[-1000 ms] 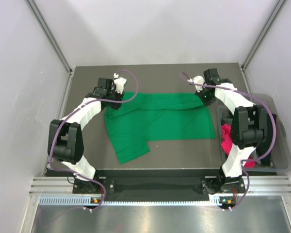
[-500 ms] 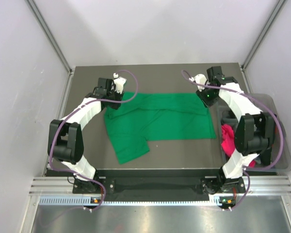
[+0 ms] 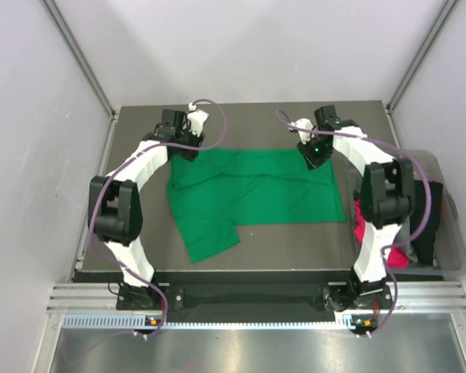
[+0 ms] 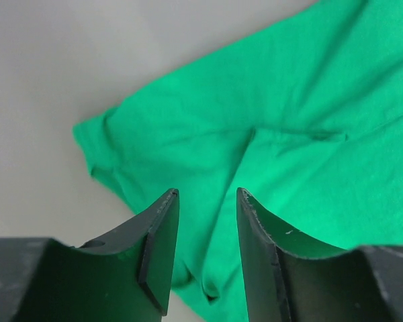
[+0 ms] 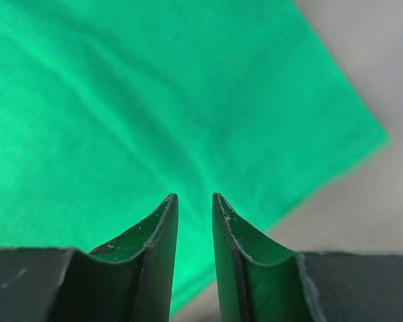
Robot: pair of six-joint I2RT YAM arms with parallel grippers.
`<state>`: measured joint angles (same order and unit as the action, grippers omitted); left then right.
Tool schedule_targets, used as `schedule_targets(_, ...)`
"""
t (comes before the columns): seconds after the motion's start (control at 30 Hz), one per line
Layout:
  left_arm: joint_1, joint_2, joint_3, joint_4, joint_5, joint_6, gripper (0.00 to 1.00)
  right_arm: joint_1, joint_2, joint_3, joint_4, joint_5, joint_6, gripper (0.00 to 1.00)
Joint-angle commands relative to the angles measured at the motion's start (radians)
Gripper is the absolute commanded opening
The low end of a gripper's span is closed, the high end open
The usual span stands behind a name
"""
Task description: Fold and stack the t-shirts
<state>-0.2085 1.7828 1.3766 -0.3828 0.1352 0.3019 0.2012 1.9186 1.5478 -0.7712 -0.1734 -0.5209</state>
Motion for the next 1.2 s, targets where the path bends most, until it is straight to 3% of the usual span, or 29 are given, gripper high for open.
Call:
schedule_targets(0.0,-0.003,0.088,0.113,-0.062,0.092,0.069,0.45,0.004,0.069,0.124,0.069,-0.052,0.010,0.27)
schedule_targets(0.23,-0.003,0.236,0.240,-0.183,0.174,0.063,0.46,0.004,0.224,0.248,0.069,-0.066,0.035,0.27)
schedule_targets(0.77,-0.006,0.343,0.309,-0.194,0.231,0.022,0.46,0.006,0.237,0.204,0.105,-0.089,0.062,0.27)
schedule_targets(0.83,-0.006,0.351,0.331,-0.206,0.247,0.016,0.42,0.006,0.237,0.198,0.112,-0.090,0.065,0.27)
schedule_targets(0.93,-0.005,0.346,0.340,-0.217,0.279,0.006,0.22,0.006,0.235,0.184,0.119,-0.090,0.067,0.27)
schedule_targets(0.97,-0.006,0.339,0.334,-0.218,0.290,0.005,0.07,0.004,0.235,0.179,0.122,-0.089,0.067,0.27)
schedule_targets(1.0,-0.005,0.331,0.329,-0.217,0.302,0.002,0.00,0.004,0.234,0.173,0.125,-0.087,0.067,0.27)
schedule_targets(1.17,-0.011,0.247,0.254,-0.200,0.319,0.003,0.00,0.004,0.223,0.155,0.135,-0.089,0.071,0.27)
